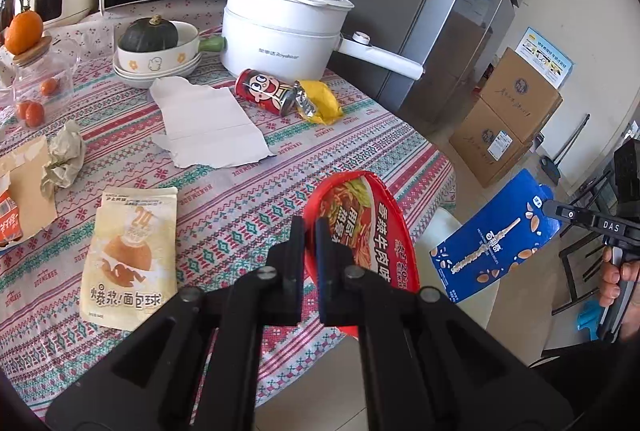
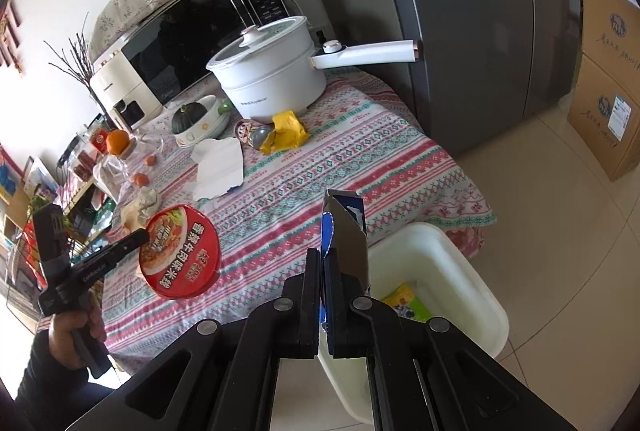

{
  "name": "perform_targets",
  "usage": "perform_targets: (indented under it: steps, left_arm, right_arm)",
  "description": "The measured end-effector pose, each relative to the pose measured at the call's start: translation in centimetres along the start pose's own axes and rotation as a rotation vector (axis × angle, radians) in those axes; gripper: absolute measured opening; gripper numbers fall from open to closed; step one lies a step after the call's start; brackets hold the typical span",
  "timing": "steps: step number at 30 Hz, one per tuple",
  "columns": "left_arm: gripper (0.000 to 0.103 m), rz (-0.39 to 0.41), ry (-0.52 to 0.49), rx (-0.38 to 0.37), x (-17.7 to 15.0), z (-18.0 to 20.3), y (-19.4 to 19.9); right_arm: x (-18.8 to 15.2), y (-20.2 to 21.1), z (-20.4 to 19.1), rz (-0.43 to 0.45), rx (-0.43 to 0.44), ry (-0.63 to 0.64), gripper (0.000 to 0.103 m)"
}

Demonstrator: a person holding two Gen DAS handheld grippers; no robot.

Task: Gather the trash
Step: 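Carry both items over the white bin while the right tool opens to drop the blue box, then open the left tool to drop the red noodle bowl into the white bin, then move both tools back over the table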

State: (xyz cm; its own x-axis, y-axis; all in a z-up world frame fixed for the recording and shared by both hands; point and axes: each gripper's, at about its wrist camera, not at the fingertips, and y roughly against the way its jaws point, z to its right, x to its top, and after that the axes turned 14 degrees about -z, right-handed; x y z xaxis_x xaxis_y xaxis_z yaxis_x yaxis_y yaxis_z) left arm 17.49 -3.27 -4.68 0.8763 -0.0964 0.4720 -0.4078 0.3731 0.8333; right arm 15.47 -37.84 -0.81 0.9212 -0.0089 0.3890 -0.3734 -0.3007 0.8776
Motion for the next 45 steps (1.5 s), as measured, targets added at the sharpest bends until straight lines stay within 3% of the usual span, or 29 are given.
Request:
perform_targets:
  steps: [6, 8, 10, 12, 26, 27, 28, 30, 33, 45]
  left_arm:
    - [0.006, -0.021, -0.044, -0.017, 0.2, 2.2, -1.5]
    - [0.006, -0.033, -0.056, -0.021, 0.3, 3.0, -2.2]
    - [0.006, -0.046, -0.075, -0.021, 0.4, 4.0, -3.1]
    - [0.006, -0.062, -0.097, -0.020, 0.4, 5.1, -4.0]
    - [0.007, -0.146, -0.297, 0.005, -0.6, 13.0, -9.7]
    - [0.020, -0.157, -0.316, 0.016, -0.6, 13.4, -9.9]
    - [0.047, -0.166, -0.326, 0.038, -0.6, 13.7, -10.1]
    - [0.075, -0.142, -0.341, 0.085, -0.8, 13.7, -9.7]
    - [0.076, -0.143, -0.357, 0.139, -0.9, 13.0, -9.2]
    - [0.087, -0.131, -0.199, 0.237, -0.9, 5.3, -5.1]
  right_arm:
    - [-0.6, -2.1, 2.8, -0.077, -0.047, -0.056, 0.006]
    - [-0.8, -2.5, 3.7, -0.104, -0.060, -0.088, 0.017]
    - [-1.1, -2.4, 4.5, -0.103, -0.086, -0.095, 0.039]
    - [-1.3, -1.9, 5.0, -0.090, -0.102, -0.099, 0.050]
    - [-2.4, -1.2, 8.3, -0.110, -0.127, -0.146, 0.057]
    - [-2.4, -1.2, 8.4, -0.109, -0.128, -0.148, 0.058]
    - [-2.4, -1.1, 8.3, -0.108, -0.129, -0.148, 0.060]
    - [-2.4, -0.9, 8.3, -0.103, -0.127, -0.148, 0.062]
    - [-2.2, -0.8, 7.9, -0.098, -0.123, -0.141, 0.065]
    - [-0.9, -2.4, 4.3, -0.119, -0.120, -0.098, 0.072]
